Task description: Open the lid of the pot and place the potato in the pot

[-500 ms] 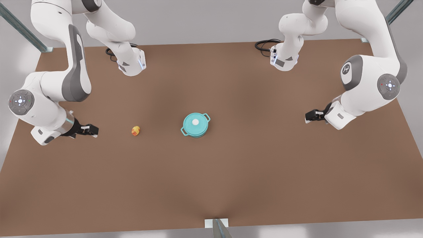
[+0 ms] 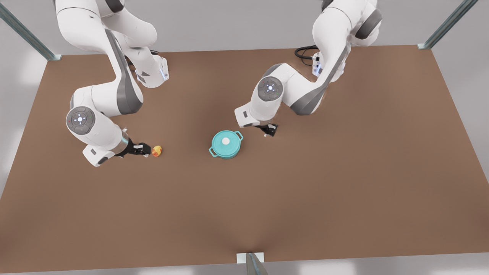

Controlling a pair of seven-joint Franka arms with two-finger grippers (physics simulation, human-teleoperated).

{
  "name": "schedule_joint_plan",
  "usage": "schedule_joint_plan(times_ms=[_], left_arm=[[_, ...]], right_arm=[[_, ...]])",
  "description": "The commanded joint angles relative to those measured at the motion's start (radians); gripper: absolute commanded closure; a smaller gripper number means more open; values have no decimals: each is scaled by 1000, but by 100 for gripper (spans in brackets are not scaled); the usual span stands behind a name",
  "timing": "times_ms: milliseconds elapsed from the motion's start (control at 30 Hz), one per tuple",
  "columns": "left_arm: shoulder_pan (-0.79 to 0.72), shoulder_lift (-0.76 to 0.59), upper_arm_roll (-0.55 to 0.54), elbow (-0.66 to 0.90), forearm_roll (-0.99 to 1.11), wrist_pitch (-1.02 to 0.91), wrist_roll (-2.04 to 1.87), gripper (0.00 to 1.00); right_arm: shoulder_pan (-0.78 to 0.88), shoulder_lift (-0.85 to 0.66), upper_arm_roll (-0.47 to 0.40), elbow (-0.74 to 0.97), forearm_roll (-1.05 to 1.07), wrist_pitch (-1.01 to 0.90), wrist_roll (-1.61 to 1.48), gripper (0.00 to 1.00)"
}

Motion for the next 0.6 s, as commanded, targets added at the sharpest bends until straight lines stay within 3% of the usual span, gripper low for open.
schedule_joint_plan(times_ms=[0,100,233,333,400,567], left_arm=[[-78,104,0,82,88,115,-744,0],[-135,161,0,107,121,119,-867,0],[-166,216,0,84,121,257,-1008,0],[-169,276,2,82,161,323,-1002,0],[-171,316,2,79,197,357,-985,0],[-180,318,2,50,222,376,-947,0]], right_arm=[[0,-69,-1,-158,22,193,289,0],[17,-124,5,-344,79,342,312,0],[37,-124,3,-391,59,373,320,0],[38,-135,29,-533,84,557,319,0],[58,-63,32,-553,67,652,330,0],[21,-59,26,-671,54,816,324,0]])
